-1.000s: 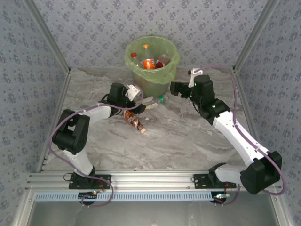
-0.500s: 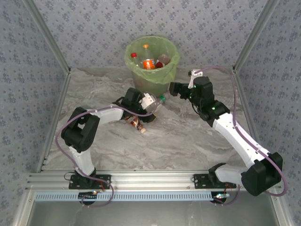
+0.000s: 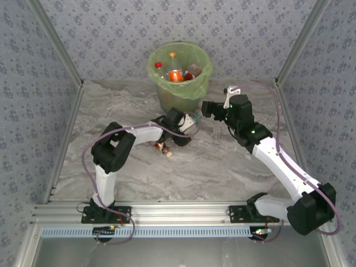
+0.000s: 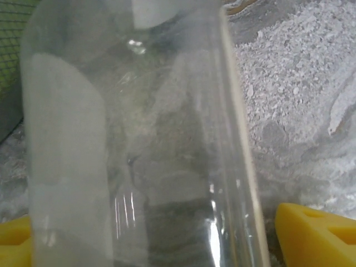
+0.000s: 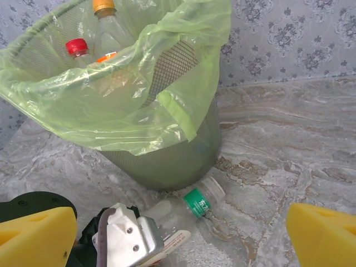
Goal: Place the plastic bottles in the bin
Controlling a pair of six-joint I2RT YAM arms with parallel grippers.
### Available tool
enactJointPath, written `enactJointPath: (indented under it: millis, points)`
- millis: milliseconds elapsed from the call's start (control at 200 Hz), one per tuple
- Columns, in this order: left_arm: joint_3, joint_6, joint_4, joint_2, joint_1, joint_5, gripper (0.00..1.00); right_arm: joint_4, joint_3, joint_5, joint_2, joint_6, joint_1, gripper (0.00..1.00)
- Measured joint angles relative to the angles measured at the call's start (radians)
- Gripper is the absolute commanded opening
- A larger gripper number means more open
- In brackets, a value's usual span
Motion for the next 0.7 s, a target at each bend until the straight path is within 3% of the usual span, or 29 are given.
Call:
enactJointPath:
  millis: [350,700]
  points:
    - [-0.039,-0.047,0.042,-0.019,-0.010,-0.036,0.58,0.002,-0.043,0.047,-0.043,0.003,0.000,0.99]
    - [-0.257,-0.082,0.111,-0.354,-0.027,0.084,0.53,-0.008,-0.092,0.194,-0.081,0.141,-0.073,0.99]
